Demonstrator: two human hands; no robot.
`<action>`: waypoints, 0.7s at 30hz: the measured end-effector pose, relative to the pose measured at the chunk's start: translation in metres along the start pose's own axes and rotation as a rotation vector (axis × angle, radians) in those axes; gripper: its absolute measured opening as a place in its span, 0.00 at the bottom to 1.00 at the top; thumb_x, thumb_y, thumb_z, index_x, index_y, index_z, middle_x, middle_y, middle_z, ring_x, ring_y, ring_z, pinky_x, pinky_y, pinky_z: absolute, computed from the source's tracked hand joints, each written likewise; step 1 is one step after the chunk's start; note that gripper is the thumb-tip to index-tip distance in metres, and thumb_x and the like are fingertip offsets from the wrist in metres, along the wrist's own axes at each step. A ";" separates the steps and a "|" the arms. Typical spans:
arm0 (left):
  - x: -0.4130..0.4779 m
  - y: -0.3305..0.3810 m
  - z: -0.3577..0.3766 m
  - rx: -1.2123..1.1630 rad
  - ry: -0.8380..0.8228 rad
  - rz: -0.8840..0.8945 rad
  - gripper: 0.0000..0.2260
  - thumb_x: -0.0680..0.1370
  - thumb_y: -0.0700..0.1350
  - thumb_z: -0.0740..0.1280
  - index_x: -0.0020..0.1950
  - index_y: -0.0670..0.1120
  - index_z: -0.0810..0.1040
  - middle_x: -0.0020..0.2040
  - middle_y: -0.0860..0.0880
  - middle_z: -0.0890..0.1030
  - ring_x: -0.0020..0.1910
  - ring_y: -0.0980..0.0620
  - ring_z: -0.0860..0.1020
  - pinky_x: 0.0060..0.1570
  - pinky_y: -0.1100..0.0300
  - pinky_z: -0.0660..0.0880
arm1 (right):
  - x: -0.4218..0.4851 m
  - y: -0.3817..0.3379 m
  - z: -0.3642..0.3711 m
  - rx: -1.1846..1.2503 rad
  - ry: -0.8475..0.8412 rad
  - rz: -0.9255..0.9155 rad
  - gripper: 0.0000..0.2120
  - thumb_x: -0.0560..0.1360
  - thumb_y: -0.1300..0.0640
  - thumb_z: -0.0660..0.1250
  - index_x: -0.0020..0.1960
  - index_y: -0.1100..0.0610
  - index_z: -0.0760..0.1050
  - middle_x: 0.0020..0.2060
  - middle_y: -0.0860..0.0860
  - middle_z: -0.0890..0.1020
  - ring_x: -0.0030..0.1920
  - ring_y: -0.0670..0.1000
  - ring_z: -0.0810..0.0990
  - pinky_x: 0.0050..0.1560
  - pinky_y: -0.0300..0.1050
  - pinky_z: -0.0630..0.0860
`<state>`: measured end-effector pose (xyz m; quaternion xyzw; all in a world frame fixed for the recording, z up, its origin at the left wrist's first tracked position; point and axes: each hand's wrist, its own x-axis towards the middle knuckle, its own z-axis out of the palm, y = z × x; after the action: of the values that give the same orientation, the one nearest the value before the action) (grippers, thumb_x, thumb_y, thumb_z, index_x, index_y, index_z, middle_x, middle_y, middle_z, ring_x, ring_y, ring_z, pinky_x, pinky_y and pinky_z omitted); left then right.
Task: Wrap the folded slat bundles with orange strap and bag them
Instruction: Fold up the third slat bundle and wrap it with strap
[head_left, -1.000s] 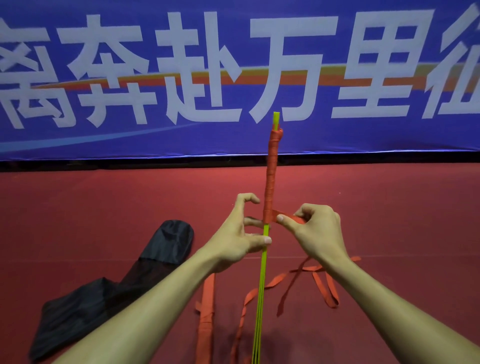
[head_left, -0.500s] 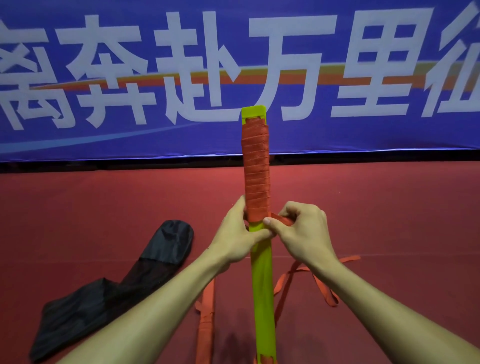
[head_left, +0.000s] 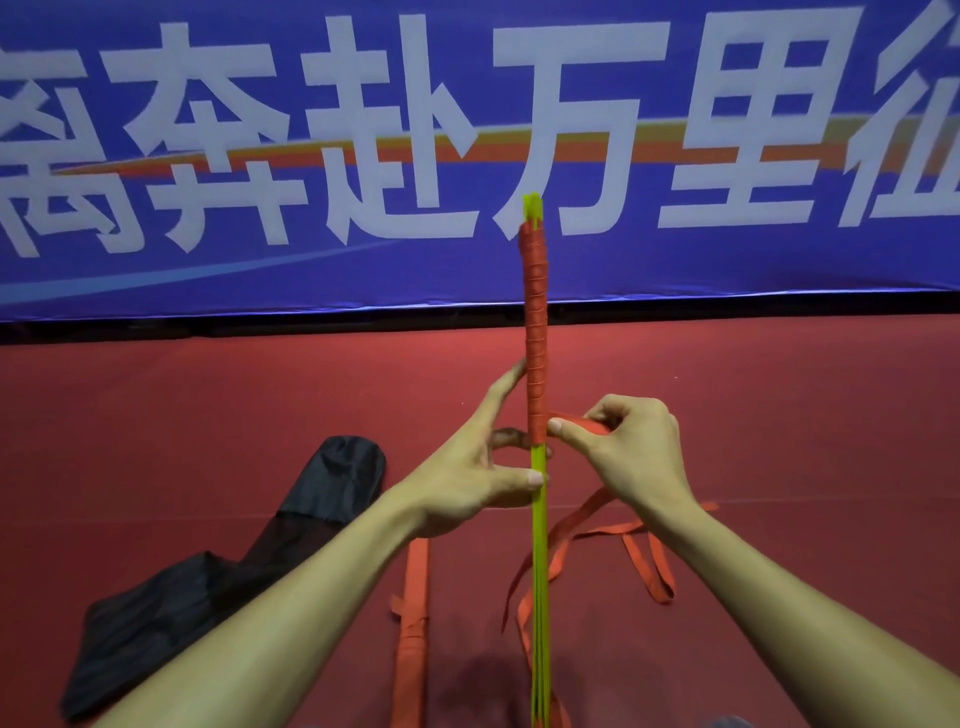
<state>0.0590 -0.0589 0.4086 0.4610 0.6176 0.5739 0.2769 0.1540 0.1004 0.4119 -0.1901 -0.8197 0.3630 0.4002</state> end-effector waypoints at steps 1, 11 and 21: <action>0.000 0.000 0.001 0.028 0.022 0.000 0.45 0.77 0.30 0.68 0.71 0.78 0.57 0.59 0.37 0.75 0.44 0.46 0.80 0.49 0.54 0.80 | 0.000 0.001 0.000 -0.004 -0.003 0.016 0.20 0.65 0.47 0.79 0.27 0.54 0.72 0.22 0.45 0.69 0.27 0.46 0.65 0.29 0.41 0.62; 0.008 -0.010 0.007 0.172 0.323 -0.007 0.45 0.75 0.33 0.72 0.72 0.75 0.56 0.47 0.41 0.77 0.31 0.49 0.78 0.35 0.54 0.78 | -0.010 -0.014 0.012 0.021 -0.055 -0.079 0.16 0.66 0.49 0.79 0.30 0.55 0.75 0.25 0.48 0.76 0.27 0.48 0.70 0.30 0.40 0.66; 0.011 -0.004 0.002 0.134 0.246 -0.005 0.38 0.75 0.29 0.71 0.72 0.63 0.62 0.55 0.43 0.80 0.42 0.45 0.80 0.35 0.56 0.81 | -0.005 -0.011 0.011 0.025 0.010 -0.021 0.16 0.66 0.51 0.79 0.30 0.54 0.74 0.24 0.46 0.75 0.29 0.48 0.72 0.33 0.43 0.66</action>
<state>0.0553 -0.0481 0.4063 0.4033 0.6850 0.5827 0.1690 0.1479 0.0852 0.4129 -0.1784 -0.8150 0.3678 0.4106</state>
